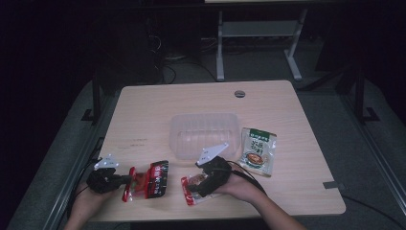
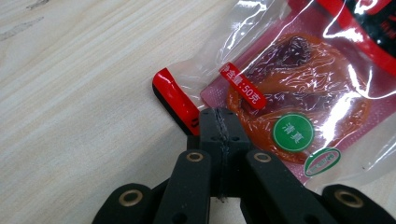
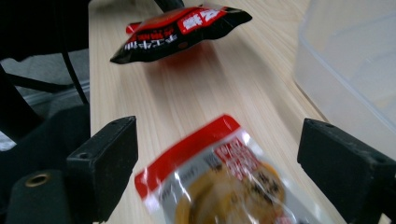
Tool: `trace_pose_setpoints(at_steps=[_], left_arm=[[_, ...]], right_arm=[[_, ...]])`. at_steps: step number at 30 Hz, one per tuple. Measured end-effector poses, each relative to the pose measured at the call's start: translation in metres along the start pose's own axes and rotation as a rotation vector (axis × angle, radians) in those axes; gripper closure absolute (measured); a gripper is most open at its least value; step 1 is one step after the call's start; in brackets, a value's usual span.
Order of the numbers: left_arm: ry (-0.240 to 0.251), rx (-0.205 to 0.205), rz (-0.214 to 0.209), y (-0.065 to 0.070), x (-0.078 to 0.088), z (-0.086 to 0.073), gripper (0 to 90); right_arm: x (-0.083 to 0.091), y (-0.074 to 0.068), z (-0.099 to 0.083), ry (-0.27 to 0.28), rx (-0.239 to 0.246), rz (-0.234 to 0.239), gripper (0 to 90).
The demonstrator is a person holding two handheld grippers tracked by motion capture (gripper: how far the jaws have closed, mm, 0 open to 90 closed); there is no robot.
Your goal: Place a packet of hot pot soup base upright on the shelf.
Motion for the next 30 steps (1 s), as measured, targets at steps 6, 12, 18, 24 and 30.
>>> trace_pose_setpoints(at_steps=[6,12,18,24,30], left_arm=[[-0.002,-0.003,0.009,0.0,0.0,0.0,89.9],[0.002,0.001,0.011,0.0,0.0,0.0,89.9],[0.003,-0.001,0.01,0.0,0.001,-0.001,89.9],[0.0,0.006,0.005,0.0,0.001,-0.001,89.9],[0.006,0.016,0.0,0.0,0.001,-0.001,89.9]], right_arm=[[-0.017,-0.002,0.015,0.014,-0.04,0.053,14.0],[-0.04,-0.006,0.025,0.025,-0.085,0.107,18.1],[-0.06,-0.01,0.028,0.016,-0.11,0.15,21.7],[-0.073,-0.012,0.029,0.016,-0.135,0.181,29.2],[-0.083,-0.017,0.034,0.007,-0.136,0.215,39.9]])
Point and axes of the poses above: each handheld gripper's, and its own axes: x roughly backward along the jaws, z roughly out of its top, y roughly to its right, the point moved 8 cm from there along -x, roughly forward along the jaws, and after that the axes turned 3 degrees about y, right-handed, at the moved point
